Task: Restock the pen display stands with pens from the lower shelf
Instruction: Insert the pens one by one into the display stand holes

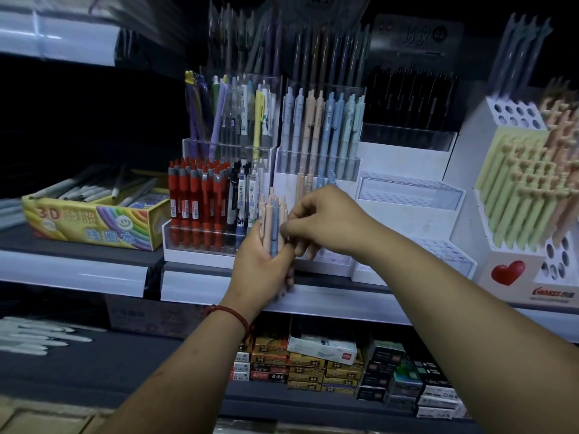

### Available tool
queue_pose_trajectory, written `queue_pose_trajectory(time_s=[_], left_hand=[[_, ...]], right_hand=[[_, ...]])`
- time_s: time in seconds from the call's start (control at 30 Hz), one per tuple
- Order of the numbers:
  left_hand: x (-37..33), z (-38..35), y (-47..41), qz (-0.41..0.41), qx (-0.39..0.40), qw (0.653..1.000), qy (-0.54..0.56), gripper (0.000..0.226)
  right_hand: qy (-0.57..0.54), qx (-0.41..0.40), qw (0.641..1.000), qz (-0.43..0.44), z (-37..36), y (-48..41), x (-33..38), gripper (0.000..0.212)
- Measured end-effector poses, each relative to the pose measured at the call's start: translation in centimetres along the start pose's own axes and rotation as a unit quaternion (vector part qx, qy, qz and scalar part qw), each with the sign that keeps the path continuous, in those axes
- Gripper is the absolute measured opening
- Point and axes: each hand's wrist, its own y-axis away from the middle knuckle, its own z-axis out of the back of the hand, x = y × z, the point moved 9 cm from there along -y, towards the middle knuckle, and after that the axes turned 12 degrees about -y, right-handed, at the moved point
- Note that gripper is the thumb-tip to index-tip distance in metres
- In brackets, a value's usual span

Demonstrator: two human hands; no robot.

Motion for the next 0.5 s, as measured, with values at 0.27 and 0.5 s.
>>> queue_pose_trajectory(time_s=[0.27,0.5], left_hand=[[0.1,0.0,0.1,0.000,0.005,1.000,0.022,0.022],[0.5,-0.4,-0.2,-0.003,0.024,0.998,0.059,0.026]], right_hand=[[-0.108,-0.151,0.981,0.059,3.5,-0.3,2.4,0.014],[-0.106,-0.307,0.934,0.146,9.1,-0.4,5.9,0.020]])
